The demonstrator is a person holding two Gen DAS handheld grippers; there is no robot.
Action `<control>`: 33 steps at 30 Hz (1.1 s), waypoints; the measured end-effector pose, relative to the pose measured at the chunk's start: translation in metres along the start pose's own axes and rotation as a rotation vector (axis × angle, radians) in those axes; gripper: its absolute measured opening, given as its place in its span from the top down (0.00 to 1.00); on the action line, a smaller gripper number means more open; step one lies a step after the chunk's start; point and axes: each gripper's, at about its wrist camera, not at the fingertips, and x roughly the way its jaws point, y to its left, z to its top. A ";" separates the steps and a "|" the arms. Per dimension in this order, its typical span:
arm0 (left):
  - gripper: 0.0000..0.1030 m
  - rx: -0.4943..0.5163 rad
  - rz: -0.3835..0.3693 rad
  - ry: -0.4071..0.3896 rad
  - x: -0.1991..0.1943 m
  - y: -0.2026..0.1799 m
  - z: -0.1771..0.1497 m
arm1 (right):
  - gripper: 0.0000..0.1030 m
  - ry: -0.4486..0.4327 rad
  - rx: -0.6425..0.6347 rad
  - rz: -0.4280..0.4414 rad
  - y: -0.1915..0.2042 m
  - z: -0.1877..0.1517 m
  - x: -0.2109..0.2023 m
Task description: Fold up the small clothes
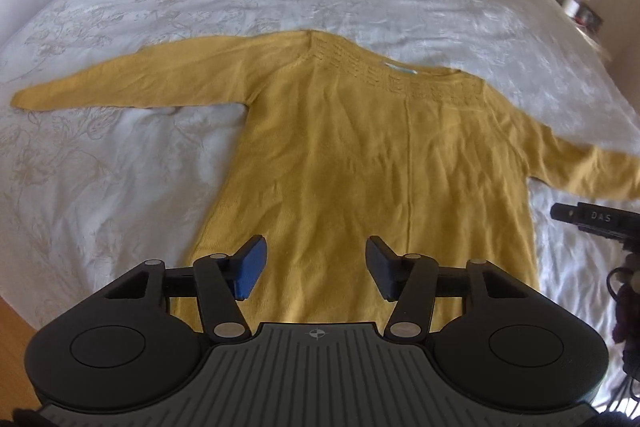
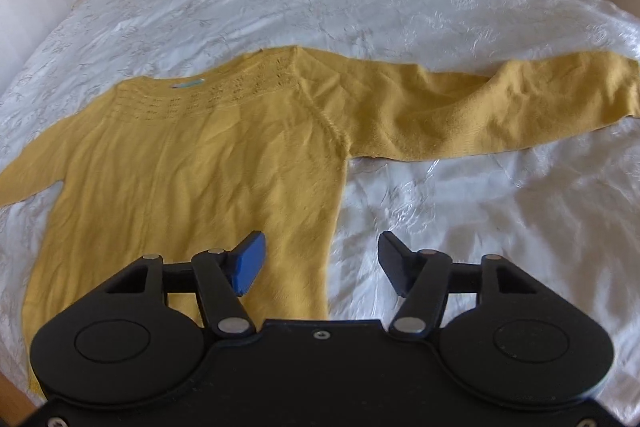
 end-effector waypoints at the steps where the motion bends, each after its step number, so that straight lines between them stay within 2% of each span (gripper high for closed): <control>1: 0.48 -0.005 0.018 0.001 0.002 -0.001 0.001 | 0.37 0.014 0.007 0.012 -0.003 0.003 0.008; 7: 0.45 -0.030 0.098 0.046 0.014 -0.007 0.005 | 0.37 0.079 0.042 0.079 -0.019 0.023 0.053; 9: 0.42 -0.033 0.106 0.061 0.017 -0.008 0.004 | 0.45 0.104 0.053 0.102 -0.021 0.026 0.065; 10: 0.39 -0.034 0.112 0.065 0.018 -0.008 0.004 | 0.46 0.116 0.064 0.109 -0.022 0.026 0.070; 16: 0.35 -0.034 0.134 0.082 0.024 -0.008 0.000 | 0.57 0.156 0.111 0.163 -0.025 0.023 0.085; 17: 0.35 -0.037 0.140 0.083 0.024 -0.007 0.000 | 0.62 0.161 0.111 0.170 -0.025 0.023 0.085; 19: 0.35 -0.043 0.148 0.085 0.027 -0.006 0.000 | 0.79 0.165 0.101 0.186 -0.024 0.024 0.085; 21: 0.35 -0.042 0.155 0.089 0.030 -0.003 0.001 | 0.90 0.162 0.073 0.171 -0.023 0.026 0.082; 24: 0.34 -0.024 0.164 0.089 0.037 0.002 0.004 | 0.94 0.120 -0.026 0.048 -0.021 0.030 0.077; 26: 0.34 -0.003 0.170 0.087 0.044 0.005 0.007 | 0.96 0.122 -0.021 0.002 -0.026 0.028 0.080; 31: 0.34 0.047 0.159 0.100 0.063 0.015 0.017 | 0.96 0.107 0.031 0.014 -0.031 0.029 0.073; 32: 0.34 0.060 0.153 0.102 0.067 0.016 0.020 | 0.92 0.097 0.047 0.018 -0.032 0.029 0.067; 33: 0.34 0.073 0.147 0.103 0.070 0.017 0.022 | 0.83 0.086 0.074 0.043 -0.032 0.029 0.061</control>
